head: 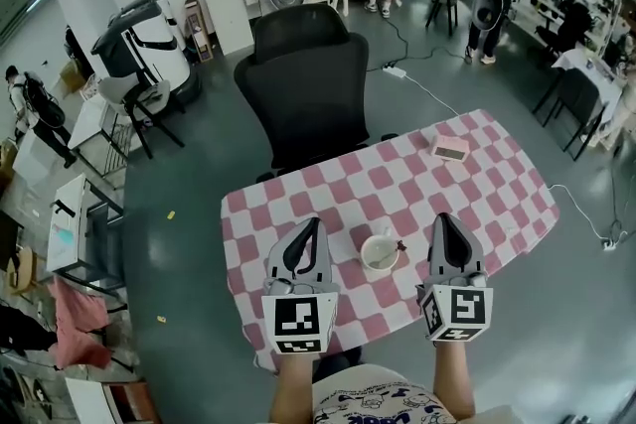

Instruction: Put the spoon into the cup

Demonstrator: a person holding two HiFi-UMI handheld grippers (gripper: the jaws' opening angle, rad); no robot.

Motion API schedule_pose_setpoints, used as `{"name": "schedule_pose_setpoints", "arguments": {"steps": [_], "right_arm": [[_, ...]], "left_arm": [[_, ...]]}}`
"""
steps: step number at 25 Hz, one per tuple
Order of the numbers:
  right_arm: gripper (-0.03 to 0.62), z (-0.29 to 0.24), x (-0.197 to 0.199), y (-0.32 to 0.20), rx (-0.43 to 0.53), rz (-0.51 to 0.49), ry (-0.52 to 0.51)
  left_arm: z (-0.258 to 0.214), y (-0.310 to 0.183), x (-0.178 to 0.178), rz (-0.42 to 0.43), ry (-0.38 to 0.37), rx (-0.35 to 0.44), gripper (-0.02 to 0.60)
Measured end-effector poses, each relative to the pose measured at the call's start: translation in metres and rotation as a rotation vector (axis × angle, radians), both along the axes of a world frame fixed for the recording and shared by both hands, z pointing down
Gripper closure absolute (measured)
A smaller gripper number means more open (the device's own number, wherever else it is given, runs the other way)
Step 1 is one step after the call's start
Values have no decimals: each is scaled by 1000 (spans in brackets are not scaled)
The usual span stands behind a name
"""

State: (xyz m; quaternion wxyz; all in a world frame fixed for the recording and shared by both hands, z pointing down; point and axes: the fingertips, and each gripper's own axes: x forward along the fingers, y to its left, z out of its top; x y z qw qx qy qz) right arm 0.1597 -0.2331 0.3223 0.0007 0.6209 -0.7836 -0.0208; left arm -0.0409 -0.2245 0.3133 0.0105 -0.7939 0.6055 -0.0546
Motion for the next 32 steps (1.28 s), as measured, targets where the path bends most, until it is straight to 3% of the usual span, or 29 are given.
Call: {"name": "schedule_pose_setpoints", "arguments": {"steps": [32], "right_arm": [[579,-7,0,13,19,6,1]], "left_arm": [[-8,15,3,20,0,26,568]]}}
